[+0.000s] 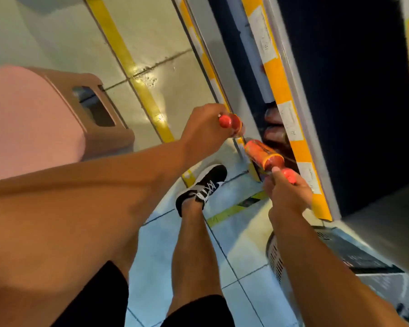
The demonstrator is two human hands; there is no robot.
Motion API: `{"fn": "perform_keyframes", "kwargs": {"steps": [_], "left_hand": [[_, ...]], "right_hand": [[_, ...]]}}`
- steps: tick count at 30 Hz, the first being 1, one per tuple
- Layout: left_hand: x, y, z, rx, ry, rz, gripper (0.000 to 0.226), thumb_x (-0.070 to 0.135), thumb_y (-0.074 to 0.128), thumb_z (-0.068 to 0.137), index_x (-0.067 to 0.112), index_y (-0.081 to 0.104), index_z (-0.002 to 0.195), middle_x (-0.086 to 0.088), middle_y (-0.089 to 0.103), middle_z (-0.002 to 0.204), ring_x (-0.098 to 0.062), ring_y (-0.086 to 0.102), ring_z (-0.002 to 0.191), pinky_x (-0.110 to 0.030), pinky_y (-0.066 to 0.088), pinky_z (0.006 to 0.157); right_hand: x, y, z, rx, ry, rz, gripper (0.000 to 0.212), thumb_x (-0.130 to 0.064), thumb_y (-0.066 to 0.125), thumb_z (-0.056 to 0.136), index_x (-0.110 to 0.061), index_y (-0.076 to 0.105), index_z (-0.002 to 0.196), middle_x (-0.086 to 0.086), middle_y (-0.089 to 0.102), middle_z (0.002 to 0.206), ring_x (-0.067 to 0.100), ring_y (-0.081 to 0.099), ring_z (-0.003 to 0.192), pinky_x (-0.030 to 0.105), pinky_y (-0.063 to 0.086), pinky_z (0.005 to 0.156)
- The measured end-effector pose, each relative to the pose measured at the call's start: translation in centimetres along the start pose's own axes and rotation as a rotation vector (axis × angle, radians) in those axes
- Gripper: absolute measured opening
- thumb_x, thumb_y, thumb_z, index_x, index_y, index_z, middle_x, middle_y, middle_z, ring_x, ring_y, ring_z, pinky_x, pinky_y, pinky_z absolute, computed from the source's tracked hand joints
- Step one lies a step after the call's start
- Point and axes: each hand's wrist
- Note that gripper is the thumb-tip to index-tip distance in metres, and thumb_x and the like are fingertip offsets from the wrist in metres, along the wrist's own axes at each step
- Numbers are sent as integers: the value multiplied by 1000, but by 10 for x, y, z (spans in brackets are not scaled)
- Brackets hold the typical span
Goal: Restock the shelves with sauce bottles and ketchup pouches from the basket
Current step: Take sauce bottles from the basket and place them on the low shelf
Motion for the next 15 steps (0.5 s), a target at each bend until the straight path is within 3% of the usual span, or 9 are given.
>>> {"fn": "perform_keyframes", "kwargs": {"steps": [4, 10, 15], "left_hand": [[9, 53, 28, -19, 93, 55, 9, 7, 76, 77, 0, 71, 80, -15, 68, 77, -29, 62, 76, -38, 46, 72], [10, 96, 56, -61, 126, 176, 7, 9, 74, 81, 7, 71, 87, -10, 69, 88, -28, 63, 84, -35, 47, 74], [10, 115, 73, -79, 172, 266, 20, 14, 70, 87, 12, 74, 107, -7, 72, 103, -25, 64, 95, -36, 48, 86]], "right_hand": [[11, 17, 32, 60, -61, -50, 23, -33, 84, 71, -14, 72, 71, -6, 69, 58, 11, 68, 55, 26, 54, 48], [28, 30, 58, 20, -13, 21, 32, -38, 89, 74, -18, 79, 98, -1, 76, 85, 19, 76, 77, 31, 61, 58], [36, 37, 75, -62, 25, 114, 23, -24, 84, 84, -9, 74, 99, 5, 71, 78, 20, 69, 68, 30, 57, 61]]}}
Point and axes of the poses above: each hand's wrist, its own z-axis towards the middle knuckle, its own y-axis out of the palm, x = y × z
